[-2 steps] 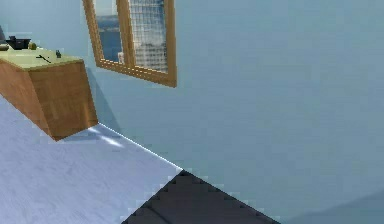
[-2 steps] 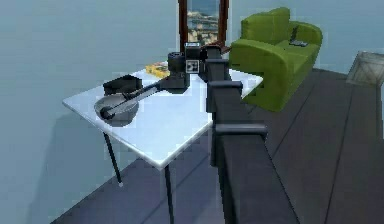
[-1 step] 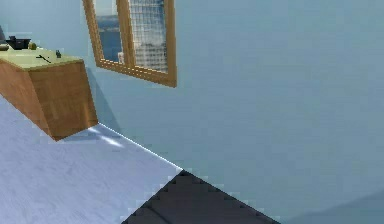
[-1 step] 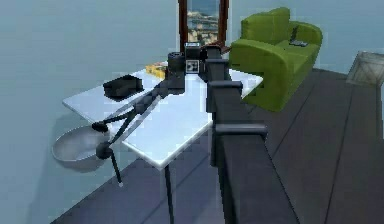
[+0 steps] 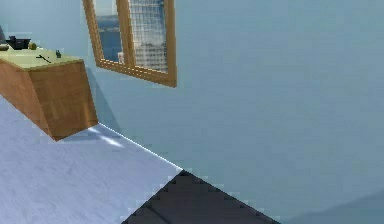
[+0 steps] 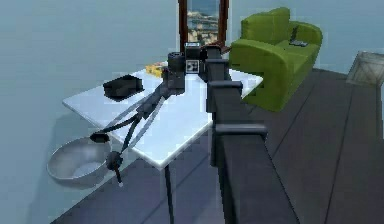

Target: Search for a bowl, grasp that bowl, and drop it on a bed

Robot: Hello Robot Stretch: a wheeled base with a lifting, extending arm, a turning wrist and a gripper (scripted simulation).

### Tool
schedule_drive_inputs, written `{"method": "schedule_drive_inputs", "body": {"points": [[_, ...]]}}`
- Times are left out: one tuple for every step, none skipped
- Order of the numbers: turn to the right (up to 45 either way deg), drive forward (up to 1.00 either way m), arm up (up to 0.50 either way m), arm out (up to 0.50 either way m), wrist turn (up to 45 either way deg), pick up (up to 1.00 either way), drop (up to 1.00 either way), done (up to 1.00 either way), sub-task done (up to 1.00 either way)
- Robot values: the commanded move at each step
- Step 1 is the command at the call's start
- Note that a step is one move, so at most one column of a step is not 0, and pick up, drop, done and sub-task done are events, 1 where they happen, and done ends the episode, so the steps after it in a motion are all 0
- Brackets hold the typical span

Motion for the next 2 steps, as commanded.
{"method": "schedule_drive_inputs", "body": {"points": [[0.0, 0.0, 0.0, -0.36, 0.0, 0.0, 0.0, 0.0, 0.0], [-45.0, 0.0, 0.0, 0.0, 0.0, 0.0, 0.0, 0.0, 0.0]]}}
